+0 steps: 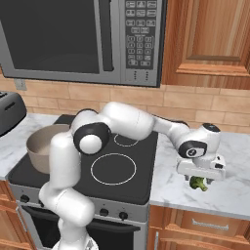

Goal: Put the broccoli and squash in the pot. Retrieve the spatula and lightly stir the vegetables in the pot.

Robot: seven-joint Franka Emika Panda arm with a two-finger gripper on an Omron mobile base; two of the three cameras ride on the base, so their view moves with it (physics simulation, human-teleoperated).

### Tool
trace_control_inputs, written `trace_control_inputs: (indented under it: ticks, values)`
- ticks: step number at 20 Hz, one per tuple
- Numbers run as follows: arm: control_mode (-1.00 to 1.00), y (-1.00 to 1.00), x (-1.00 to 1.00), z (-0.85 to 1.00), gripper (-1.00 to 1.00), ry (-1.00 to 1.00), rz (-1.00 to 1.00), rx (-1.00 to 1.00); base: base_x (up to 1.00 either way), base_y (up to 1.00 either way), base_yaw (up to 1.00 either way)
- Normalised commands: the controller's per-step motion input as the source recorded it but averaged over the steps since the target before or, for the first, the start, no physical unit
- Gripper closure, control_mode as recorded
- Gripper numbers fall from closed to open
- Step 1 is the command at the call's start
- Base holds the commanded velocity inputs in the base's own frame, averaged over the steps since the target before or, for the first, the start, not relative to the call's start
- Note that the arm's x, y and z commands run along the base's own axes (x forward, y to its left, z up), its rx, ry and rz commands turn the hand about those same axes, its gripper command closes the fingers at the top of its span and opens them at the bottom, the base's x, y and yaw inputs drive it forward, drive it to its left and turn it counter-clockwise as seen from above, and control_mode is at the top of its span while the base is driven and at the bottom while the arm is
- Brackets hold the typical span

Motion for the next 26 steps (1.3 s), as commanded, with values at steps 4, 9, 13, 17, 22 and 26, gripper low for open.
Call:
trace_control_inputs:
  ticks: [4,9,13,17,22,26]
  values:
    - [-1.00,0.00,0.00,-0.09,-1.00,0.02,-0.08,0.01,0.00,0.00,0.00]
    - [-1.00,0.00,0.03,0.00,-1.00,0.00,0.00,0.00,0.00,0.00,0.00]
    - [-1.00,-0.03,0.13,0.00,-1.00,-0.02,0.00,0.03,0.00,0.00,0.00]
    - [-1.00,0.00,0.08,0.00,-1.00,0.00,0.00,0.04,0.00,0.00,0.00]
    - [-1.00,0.00,0.02,-0.12,-1.00,0.00,-0.01,0.06,0.00,0.00,0.00]
    - [-1.00,0.00,0.17,-0.24,-1.00,-0.02,-0.01,0.03,0.00,0.00,0.00]
